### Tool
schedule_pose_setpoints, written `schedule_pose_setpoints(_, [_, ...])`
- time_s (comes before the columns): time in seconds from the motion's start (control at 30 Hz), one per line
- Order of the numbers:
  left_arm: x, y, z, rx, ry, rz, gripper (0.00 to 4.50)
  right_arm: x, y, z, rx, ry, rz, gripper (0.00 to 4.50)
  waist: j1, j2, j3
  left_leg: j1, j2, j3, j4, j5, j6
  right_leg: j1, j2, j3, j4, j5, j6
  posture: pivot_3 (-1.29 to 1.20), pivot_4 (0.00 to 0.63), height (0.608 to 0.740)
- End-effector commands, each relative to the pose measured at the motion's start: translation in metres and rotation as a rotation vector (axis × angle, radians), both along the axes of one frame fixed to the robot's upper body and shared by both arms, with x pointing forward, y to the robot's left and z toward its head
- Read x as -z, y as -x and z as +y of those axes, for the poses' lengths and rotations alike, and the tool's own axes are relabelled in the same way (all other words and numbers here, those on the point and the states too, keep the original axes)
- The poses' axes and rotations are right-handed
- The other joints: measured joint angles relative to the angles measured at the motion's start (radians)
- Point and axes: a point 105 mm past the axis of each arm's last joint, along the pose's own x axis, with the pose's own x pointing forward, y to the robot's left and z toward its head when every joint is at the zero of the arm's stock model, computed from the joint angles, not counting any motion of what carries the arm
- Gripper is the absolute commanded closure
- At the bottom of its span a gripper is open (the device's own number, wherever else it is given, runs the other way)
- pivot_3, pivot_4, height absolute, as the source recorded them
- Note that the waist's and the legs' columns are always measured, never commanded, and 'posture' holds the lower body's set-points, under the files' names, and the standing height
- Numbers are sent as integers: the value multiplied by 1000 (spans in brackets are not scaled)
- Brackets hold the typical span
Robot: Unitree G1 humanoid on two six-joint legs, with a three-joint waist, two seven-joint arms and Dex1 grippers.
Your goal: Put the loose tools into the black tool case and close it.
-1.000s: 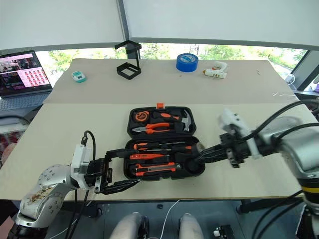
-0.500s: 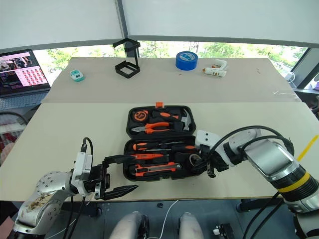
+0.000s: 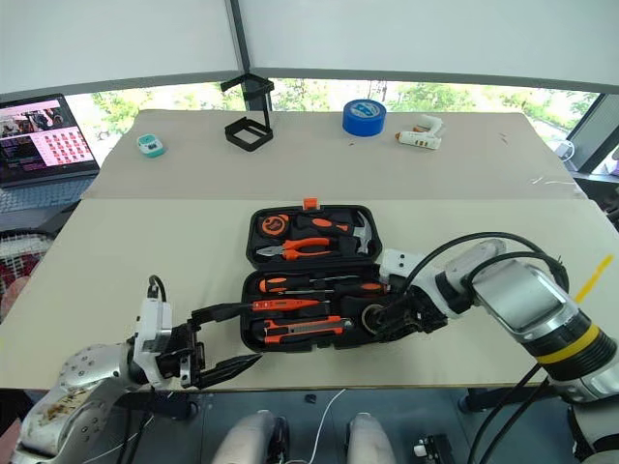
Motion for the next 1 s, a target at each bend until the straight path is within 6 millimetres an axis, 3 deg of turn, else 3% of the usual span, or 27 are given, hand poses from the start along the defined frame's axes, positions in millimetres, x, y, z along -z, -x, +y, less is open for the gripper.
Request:
schedule_pose_setpoints(0.03, [-16,-17,20,-134,21,-64,0,-26,-16,-21,-3,-62,-132,1506,0,0,0,0,0,0,0,0,0,0,0,0,0,0,0,0,150,740])
schedule_pose_setpoints(0.1, [-24,-31,33,-233,63,-80,0,-35,-32,-31,87,-124,-184,1506,0,0,0,0,0,0,0,0,0,0,0,0,0,0,0,0,150,740])
schedule_pose_setpoints(0.2, [-25,-59,56,-406,37,-97,702,-45,-55,-42,177,-268,-302,1424,0,-1,1,1,0,0,1,0,0,1,1,0,0,0,0,0,150,740])
schedule_pose_setpoints(0.23, [-23,-72,62,-465,7,-94,1103,-44,-68,-49,220,-302,-401,1935,0,-1,1,1,0,0,1,0,0,1,2,0,0,1,0,0,150,740])
schedule_pose_setpoints(0.33, [-17,-94,69,-557,-32,-61,2255,-35,-90,-60,298,-335,-561,2849,0,-2,1,1,-1,0,1,1,-1,2,4,0,0,2,1,0,150,740])
schedule_pose_setpoints(0.47, [-4,-110,43,-510,-40,20,3742,-3,-111,-65,297,-211,-719,4241,0,-3,1,0,-3,2,0,1,-2,1,3,1,0,2,2,0,150,740])
schedule_pose_setpoints(0.53, [5,-107,27,-434,-61,74,4426,9,-118,-52,253,-183,-754,4500,-4,-3,1,-1,-3,3,0,2,-2,0,2,2,-1,3,3,0,150,740])
schedule_pose_setpoints(0.67, [11,-107,9,-360,-81,93,4426,18,-122,-34,206,-197,-755,4500,-24,-3,1,-1,-1,3,-1,3,-5,-1,4,3,1,3,3,0,150,740])
schedule_pose_setpoints(0.8, [15,-113,-19,-303,-131,41,4426,28,-108,-25,130,-189,-685,4500,-17,-3,1,0,-1,1,-1,4,-6,0,4,2,1,3,3,0,150,740])
schedule_pose_setpoints(1.0, [19,-102,-28,-229,-126,63,4426,25,-89,-19,118,-231,-674,4500,2,-2,1,0,-1,1,0,3,-4,1,1,1,1,3,3,0,150,740])
